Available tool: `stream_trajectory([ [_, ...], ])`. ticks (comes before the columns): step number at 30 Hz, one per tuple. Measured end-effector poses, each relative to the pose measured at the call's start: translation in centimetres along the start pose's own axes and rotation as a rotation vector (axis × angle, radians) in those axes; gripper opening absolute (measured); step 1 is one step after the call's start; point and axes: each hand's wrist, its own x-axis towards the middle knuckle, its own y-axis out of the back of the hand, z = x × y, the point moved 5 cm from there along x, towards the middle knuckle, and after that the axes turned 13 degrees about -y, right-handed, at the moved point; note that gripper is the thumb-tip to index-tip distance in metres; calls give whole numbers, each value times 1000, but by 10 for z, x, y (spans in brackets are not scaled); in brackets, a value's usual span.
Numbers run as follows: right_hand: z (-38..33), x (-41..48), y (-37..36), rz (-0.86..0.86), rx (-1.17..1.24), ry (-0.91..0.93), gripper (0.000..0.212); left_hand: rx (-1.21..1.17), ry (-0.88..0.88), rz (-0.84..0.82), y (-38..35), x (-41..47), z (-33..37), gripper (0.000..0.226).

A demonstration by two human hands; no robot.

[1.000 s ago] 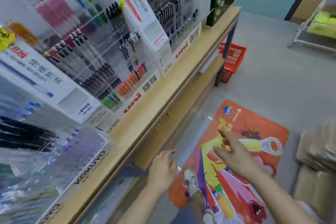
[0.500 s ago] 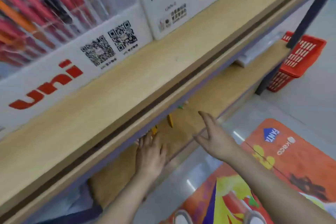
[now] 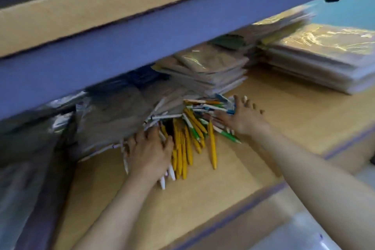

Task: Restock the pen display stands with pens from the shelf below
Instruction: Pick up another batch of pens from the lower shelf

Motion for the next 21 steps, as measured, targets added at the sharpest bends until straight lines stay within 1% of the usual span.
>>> stream_trajectory([
  [1,-6,2,-3,10,-50,6,103,10,21,-7,-3,-2,-11,54],
  [3,-18,2,-7,53,-160,14,117,-6,64,-57,-11,-5,-28,58],
  [4,-23,1,-8,76,-196,15,121,-77,111,-106,-16,-7,-33,60],
  [5,-27,1,-7,94,-225,22,120,-163,158,-136,-19,-8,-34,60],
  [6,-31,0,-6,99,-253,35,115,-230,188,-161,-22,-8,-33,59],
  [7,-35,-2,-6,90,-279,54,107,-263,175,-163,-22,-7,-28,58],
  [10,-46,-11,-9,36,-345,109,83,-230,78,-186,-22,-2,-7,65],
  [13,-51,-15,-19,-3,-391,77,70,-221,18,-201,-25,2,5,60],
  [15,-52,-16,-19,-10,-384,74,59,-247,-4,-178,-23,3,8,57],
  [17,-52,-18,-17,-15,-389,117,47,-260,-21,-158,-19,2,10,62],
  [21,-43,-20,-11,-19,-450,163,40,-226,-44,-122,-13,0,12,68],
])
